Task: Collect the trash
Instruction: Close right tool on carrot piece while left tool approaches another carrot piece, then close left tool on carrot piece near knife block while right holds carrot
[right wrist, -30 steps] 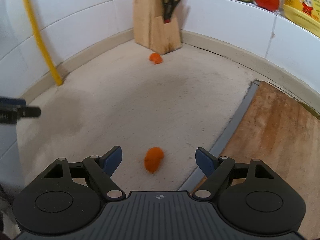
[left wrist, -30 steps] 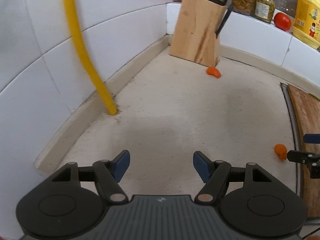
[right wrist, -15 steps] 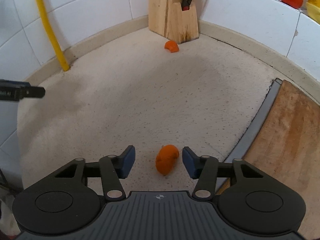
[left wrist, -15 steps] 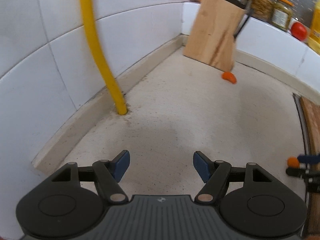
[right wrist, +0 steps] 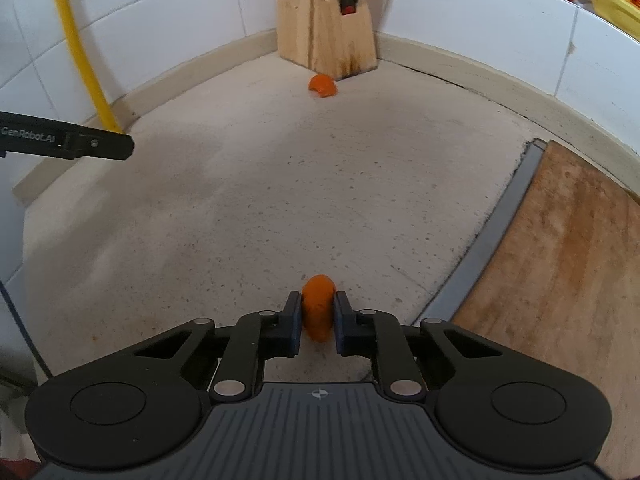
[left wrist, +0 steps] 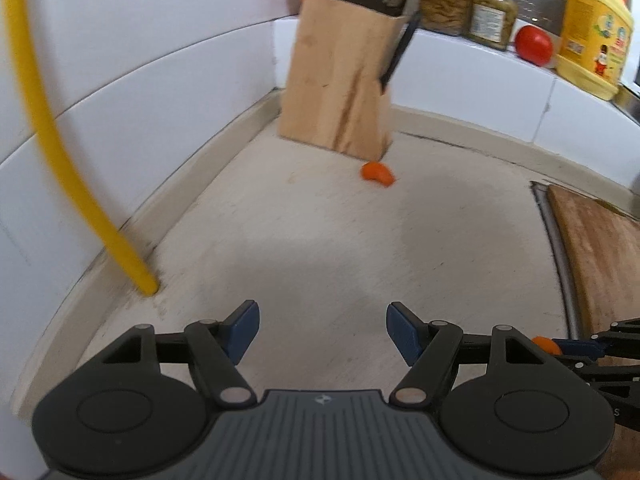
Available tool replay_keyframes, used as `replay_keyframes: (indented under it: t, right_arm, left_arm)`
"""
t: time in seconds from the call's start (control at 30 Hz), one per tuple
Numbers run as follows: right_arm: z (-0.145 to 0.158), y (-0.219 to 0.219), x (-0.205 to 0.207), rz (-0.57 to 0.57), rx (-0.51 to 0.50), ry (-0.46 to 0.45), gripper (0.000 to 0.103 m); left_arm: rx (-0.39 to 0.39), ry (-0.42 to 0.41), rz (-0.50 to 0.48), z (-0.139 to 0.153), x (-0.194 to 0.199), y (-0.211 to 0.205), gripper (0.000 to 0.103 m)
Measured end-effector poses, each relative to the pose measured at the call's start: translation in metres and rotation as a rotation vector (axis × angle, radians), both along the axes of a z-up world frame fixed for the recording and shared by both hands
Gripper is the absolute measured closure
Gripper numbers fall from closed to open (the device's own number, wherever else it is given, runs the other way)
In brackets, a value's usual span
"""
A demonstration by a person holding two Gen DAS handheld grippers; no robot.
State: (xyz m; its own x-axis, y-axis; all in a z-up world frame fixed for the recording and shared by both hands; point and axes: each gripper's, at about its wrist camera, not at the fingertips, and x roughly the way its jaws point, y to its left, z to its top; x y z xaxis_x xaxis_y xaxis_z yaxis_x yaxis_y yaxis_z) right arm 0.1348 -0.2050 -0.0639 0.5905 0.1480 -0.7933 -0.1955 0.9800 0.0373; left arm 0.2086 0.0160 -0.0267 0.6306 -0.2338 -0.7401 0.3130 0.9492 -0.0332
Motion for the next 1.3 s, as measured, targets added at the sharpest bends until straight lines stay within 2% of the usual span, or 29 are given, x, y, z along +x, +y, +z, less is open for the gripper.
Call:
replay_keyframes:
  t: [0.13, 0.3, 0.4, 0.53, 0.77, 0.87, 0.93, 1.0, 1.03, 1.07, 1.1, 1.2, 1.3]
  right_arm:
    - [0.006, -0.004, 0.004, -0.027, 0.006, -0.016, 0.082]
    - [0.009, -0.010, 0.023, -0.073, 0.006, -0.045, 0.082]
    - [0.005, -0.015, 0.034, -0.099, 0.011, -0.050, 0.082]
    - [-0.002, -0.021, 0.042, -0.130, 0.020, -0.051, 0.082]
    - [-0.005, -0.030, 0.049, -0.146, 0.040, -0.042, 0.080]
    - [-0.005, -0.030, 0.052, -0.142, 0.034, -0.048, 0.077]
    - [-0.005, -0.030, 0.053, -0.140, 0.031, -0.050, 0.076]
    - [-0.005, -0.029, 0.053, -0.136, 0.025, -0.054, 0.076]
    - [-0.006, -0.028, 0.052, -0.134, 0.018, -0.056, 0.076]
    - [-0.006, -0.026, 0.052, -0.134, 0.009, -0.059, 0.076]
    - [-0.006, -0.025, 0.051, -0.135, 0.004, -0.062, 0.076]
    - [-0.006, -0.023, 0.047, -0.137, 0.003, -0.059, 0.077]
    - [-0.004, -0.023, 0.040, -0.136, 0.009, -0.048, 0.079]
  left_arm:
    - [-0.012, -0.011, -0.050, 0.003, 0.022, -0.018, 0.039]
    - [-0.018, -0.011, -0.078, -0.004, 0.079, -0.050, 0.038]
    - [-0.011, -0.011, -0.072, -0.017, 0.119, -0.073, 0.038]
    - [0.025, -0.022, -0.092, -0.036, 0.153, -0.103, 0.038]
    - [0.054, -0.019, -0.116, -0.057, 0.182, -0.132, 0.038]
    - [0.056, -0.035, -0.120, -0.065, 0.183, -0.132, 0.037]
    - [0.017, -0.024, -0.122, -0.066, 0.182, -0.126, 0.043]
    - [0.001, -0.023, -0.114, -0.065, 0.182, -0.122, 0.069]
    - [-0.007, -0.017, -0.115, -0.063, 0.183, -0.120, 0.075]
    - [-0.013, -0.007, -0.114, -0.061, 0.183, -0.120, 0.089]
    - [-0.014, 0.004, -0.109, -0.061, 0.184, -0.120, 0.096]
    - [-0.011, 0.022, -0.118, -0.059, 0.173, -0.115, 0.097]
    - [-0.021, 0.043, -0.122, -0.057, 0.143, -0.098, 0.097]
